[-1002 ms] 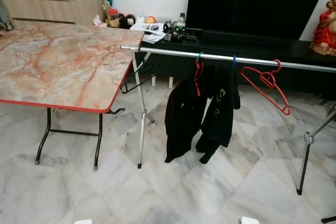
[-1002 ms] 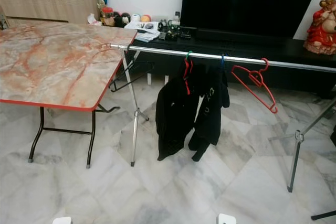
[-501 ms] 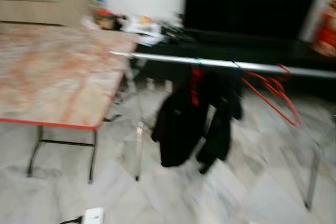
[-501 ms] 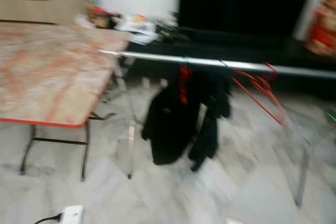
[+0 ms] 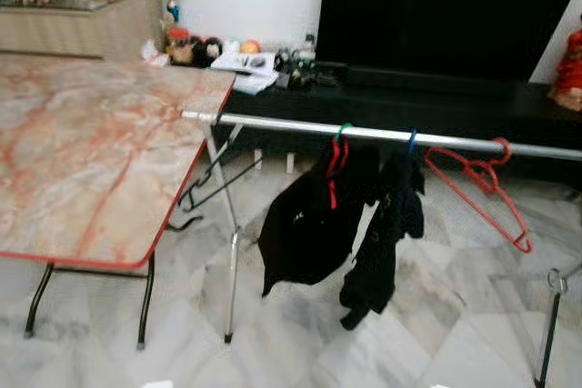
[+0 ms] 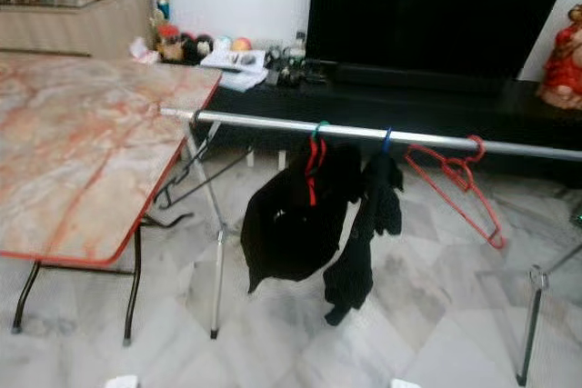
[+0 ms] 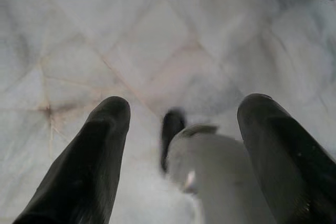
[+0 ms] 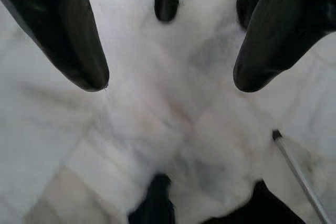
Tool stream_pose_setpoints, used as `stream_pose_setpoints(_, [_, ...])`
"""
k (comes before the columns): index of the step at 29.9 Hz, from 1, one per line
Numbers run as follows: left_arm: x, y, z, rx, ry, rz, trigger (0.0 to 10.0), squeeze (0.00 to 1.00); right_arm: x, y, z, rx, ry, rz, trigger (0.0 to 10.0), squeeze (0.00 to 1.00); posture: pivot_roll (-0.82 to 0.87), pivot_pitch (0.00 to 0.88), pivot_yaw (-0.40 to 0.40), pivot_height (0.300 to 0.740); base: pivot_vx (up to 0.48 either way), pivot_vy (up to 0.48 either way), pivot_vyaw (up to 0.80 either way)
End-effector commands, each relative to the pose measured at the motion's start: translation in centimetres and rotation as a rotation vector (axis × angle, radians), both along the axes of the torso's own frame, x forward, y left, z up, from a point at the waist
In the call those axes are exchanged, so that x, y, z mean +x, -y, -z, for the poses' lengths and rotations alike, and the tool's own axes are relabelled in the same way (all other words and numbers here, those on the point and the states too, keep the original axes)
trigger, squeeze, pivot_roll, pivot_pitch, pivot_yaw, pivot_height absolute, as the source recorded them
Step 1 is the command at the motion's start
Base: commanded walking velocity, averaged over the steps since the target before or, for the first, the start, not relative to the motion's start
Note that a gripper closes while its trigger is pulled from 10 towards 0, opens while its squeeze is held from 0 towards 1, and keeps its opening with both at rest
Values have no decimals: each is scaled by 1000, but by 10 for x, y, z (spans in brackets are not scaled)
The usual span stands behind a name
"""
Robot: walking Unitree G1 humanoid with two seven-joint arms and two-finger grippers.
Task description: Hang hanger
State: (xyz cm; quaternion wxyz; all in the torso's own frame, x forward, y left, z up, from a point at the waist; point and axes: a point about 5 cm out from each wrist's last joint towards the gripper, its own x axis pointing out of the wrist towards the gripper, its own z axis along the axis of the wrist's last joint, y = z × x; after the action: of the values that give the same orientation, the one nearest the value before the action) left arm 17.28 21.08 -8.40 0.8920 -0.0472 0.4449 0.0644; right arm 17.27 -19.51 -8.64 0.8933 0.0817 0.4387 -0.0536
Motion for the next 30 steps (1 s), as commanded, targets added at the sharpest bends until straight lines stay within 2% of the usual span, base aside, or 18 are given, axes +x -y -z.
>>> stream_pose_setpoints(1, [-5, -5, 2, 16, -24, 0, 10000, 0, 3, -6, 0, 15, 8, -2, 10000, 0, 128, 0, -62, 740, 326, 0, 0])
stream_pose_setpoints(7, [-5, -4, 2, 16, -28, 0, 10000, 0, 2, -6, 0, 10, 7, -1, 10000, 0, 129, 0, -63, 740, 317, 0, 0])
stream_pose_setpoints(14, [-6, -5, 2, 18, -28, -1, 10000, 0, 4, -5, -1, 4, 16, 3, 10000, 0, 130, 0, -63, 740, 0, 0, 0])
stream_pose_setpoints(18, [-6, -5, 2, 18, -27, -3, 10000, 0, 12, -4, -6, -14, 55, 1, 10000, 0, 132, 0, -65, 740, 0, 0, 0])
stream_pose_setpoints(21, [-7, -5, 2, 19, -28, -3, 10000, 0, 25, -2, -14, -32, 129, 23, 10000, 0, 135, 0, -67, 740, 0, 0, 0])
stream_pose_setpoints(23, [-7, -6, 2, 20, -29, -4, 10000, 0, 42, -3, -25, -36, 214, 47, 10000, 0, 129, 0, -65, 740, 0, 0, 0])
stream_pose_setpoints(25, [-7, -6, 2, 21, -29, -3, 10000, 0, 45, -3, -27, -36, 231, 50, 10000, 0, 128, 0, -65, 740, 0, 0, 0])
stream_pose_setpoints(28, [-8, -6, 3, 21, -30, 0, 10000, 0, 65, -7, -42, -16, 336, 46, 10000, 0, 131, 0, -68, 740, 0, 0, 0])
stream_pose_setpoints(30, [-7, -5, 3, 20, -27, 1, 10000, 0, 73, -9, -48, -21, 375, 38, 10000, 0, 132, 0, -69, 740, 0, 0, 0])
